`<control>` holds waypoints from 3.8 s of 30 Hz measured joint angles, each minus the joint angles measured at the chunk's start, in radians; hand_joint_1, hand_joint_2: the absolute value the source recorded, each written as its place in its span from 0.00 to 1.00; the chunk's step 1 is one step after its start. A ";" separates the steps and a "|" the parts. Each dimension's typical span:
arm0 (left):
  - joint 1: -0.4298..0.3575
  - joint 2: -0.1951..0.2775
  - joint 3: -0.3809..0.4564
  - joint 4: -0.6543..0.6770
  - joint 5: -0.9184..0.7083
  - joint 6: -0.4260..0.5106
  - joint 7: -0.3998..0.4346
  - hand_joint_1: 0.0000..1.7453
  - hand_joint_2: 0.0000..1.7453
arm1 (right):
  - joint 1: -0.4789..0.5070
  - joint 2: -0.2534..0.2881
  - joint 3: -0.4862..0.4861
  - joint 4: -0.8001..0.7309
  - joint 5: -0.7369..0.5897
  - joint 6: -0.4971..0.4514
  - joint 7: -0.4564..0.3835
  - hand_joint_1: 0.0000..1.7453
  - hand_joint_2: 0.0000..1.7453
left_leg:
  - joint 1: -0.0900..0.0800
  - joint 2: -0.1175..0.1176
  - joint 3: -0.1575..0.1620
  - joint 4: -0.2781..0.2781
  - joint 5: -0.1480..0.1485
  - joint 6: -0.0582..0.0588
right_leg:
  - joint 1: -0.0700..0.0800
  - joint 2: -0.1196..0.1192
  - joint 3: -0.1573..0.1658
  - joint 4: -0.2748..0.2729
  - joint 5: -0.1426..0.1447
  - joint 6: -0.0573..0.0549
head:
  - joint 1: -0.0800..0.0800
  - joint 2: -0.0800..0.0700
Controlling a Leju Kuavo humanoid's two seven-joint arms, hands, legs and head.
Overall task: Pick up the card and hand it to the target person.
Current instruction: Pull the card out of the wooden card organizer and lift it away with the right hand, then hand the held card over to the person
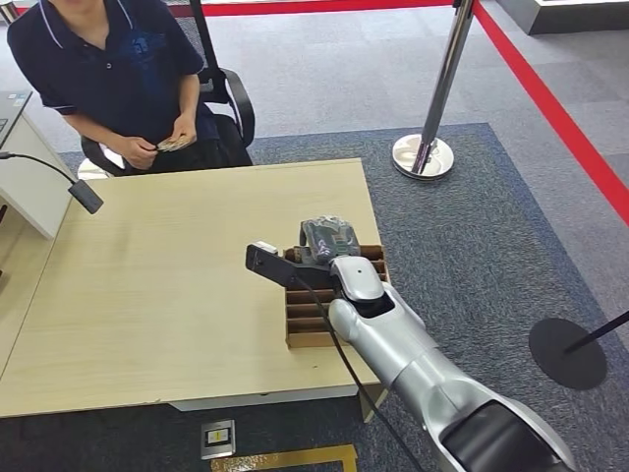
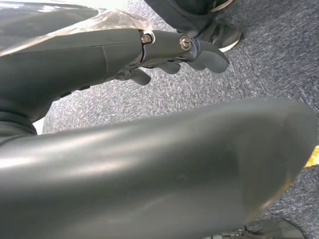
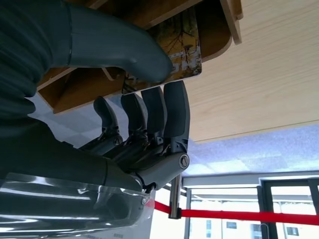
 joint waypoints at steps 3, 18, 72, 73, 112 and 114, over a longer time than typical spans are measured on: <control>0.000 -0.002 0.000 0.000 0.002 0.001 -0.004 0.00 0.00 | 0.000 0.000 0.000 0.000 0.000 0.001 0.001 0.78 1.00 | 0.000 0.000 0.000 0.000 0.000 0.000 | 0.000 0.000 0.000 0.000 0.000 0.000 | 0.000 0.000; -0.001 -0.001 0.000 0.000 0.005 -0.002 0.002 0.00 0.00 | 0.003 -0.006 0.000 -0.101 0.002 0.019 -0.002 0.88 1.00 | 0.000 0.000 0.000 0.000 0.000 0.000 | 0.000 0.000 0.000 0.000 0.000 0.000 | 0.000 0.000; -0.010 -0.007 -0.025 0.000 -0.007 -0.013 0.027 0.00 0.00 | -0.095 0.083 0.003 -0.061 -0.065 -0.065 -0.098 0.75 1.00 | 0.000 0.000 0.000 0.000 0.000 0.000 | 0.000 0.000 0.000 0.000 0.001 0.000 | 0.000 0.000; -0.010 -0.007 -0.025 0.000 -0.004 -0.013 0.027 0.00 0.00 | -0.098 0.090 0.003 -0.053 -0.066 -0.064 -0.101 0.75 1.00 | 0.000 0.000 0.000 0.000 0.000 0.000 | 0.000 0.000 0.000 0.000 0.001 0.000 | 0.000 0.000; -0.007 -0.007 -0.022 0.000 0.028 -0.008 0.007 0.00 0.00 | 0.040 -0.010 -0.059 -0.172 -0.075 -0.280 -0.200 0.00 1.00 | 0.000 0.000 0.000 0.000 0.001 0.000 | 0.000 0.000 -0.001 0.000 0.001 -0.001 | 0.000 0.000; -0.003 -0.006 -0.019 0.000 0.039 0.000 0.004 0.00 0.00 | 0.103 -0.049 -0.085 -0.233 -0.054 -0.365 -0.202 0.00 1.00 | 0.000 -0.001 0.000 0.001 0.000 0.000 | 0.000 0.000 -0.001 -0.001 0.001 0.000 | 0.000 0.000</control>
